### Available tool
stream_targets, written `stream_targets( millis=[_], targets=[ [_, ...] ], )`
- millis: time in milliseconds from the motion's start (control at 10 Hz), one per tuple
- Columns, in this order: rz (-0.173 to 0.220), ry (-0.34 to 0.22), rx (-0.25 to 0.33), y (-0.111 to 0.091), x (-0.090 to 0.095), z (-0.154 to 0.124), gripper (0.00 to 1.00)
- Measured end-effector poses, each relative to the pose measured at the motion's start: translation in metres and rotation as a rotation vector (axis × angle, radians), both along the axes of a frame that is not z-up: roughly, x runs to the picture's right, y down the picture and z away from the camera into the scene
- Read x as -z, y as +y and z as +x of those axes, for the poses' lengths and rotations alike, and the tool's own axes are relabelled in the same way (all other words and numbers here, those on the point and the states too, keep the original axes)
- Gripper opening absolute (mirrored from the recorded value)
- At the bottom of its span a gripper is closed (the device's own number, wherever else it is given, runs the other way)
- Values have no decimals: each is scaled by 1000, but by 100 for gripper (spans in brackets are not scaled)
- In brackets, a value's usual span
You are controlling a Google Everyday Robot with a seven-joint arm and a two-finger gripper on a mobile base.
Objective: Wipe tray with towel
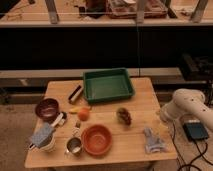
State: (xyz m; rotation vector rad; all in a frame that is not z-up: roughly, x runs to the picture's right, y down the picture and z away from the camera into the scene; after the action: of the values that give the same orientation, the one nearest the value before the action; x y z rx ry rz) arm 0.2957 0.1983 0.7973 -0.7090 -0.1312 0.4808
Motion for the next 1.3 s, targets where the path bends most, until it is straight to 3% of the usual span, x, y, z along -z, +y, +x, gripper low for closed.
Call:
stream_targets(
  millis=[200,400,700,900,1300],
  targets=[
    [-71,-8,13,15,9,-9,80],
    [-108,4,18,37,8,-17,80],
    [-49,46,-22,69,3,-22,74],
    [0,55,-43,77,5,-26,52],
    [36,62,-67,71,4,-28,12]
  ],
)
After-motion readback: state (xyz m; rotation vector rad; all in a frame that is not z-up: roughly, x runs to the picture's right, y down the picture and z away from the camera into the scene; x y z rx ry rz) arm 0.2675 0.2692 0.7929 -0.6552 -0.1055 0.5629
